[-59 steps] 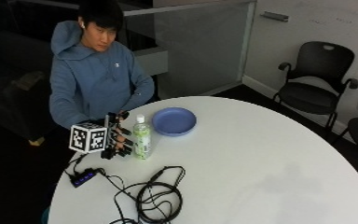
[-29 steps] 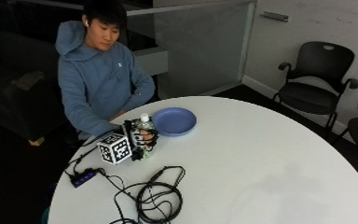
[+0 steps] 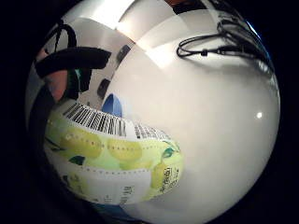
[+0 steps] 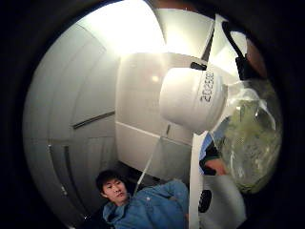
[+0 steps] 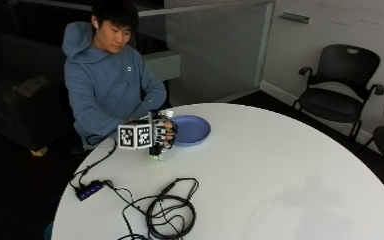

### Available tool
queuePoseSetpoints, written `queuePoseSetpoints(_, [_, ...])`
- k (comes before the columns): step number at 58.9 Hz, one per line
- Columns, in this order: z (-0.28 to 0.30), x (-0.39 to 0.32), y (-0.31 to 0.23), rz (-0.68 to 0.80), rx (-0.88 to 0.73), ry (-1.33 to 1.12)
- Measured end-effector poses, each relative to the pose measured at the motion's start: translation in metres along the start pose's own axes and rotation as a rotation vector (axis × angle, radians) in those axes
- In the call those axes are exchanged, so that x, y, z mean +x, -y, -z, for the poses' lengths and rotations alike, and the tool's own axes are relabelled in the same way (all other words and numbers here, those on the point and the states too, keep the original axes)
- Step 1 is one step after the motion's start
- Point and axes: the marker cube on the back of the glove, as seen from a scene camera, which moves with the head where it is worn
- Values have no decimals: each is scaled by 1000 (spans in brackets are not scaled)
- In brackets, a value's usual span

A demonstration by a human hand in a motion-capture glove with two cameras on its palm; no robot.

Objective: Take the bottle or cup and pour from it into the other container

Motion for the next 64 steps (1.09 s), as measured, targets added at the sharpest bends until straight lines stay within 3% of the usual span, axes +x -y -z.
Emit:
queuePoseSetpoints(24, [-48,-98,31,69,-503,-1101])
queuePoseSetpoints(31, [-68,-112,37,53,-574,-1394])
queuePoseSetpoints(39, [-106,-123,27,156,-790,-1555])
queuePoseSetpoints(41, [-116,-124,26,119,-779,-1585])
queuePoseSetpoints(46, [-160,-137,10,64,-885,-1379])
queuePoseSetpoints(51, [-183,-138,2,41,-916,-1372])
queuePoseSetpoints(64, [-154,-112,28,62,-808,-1909])
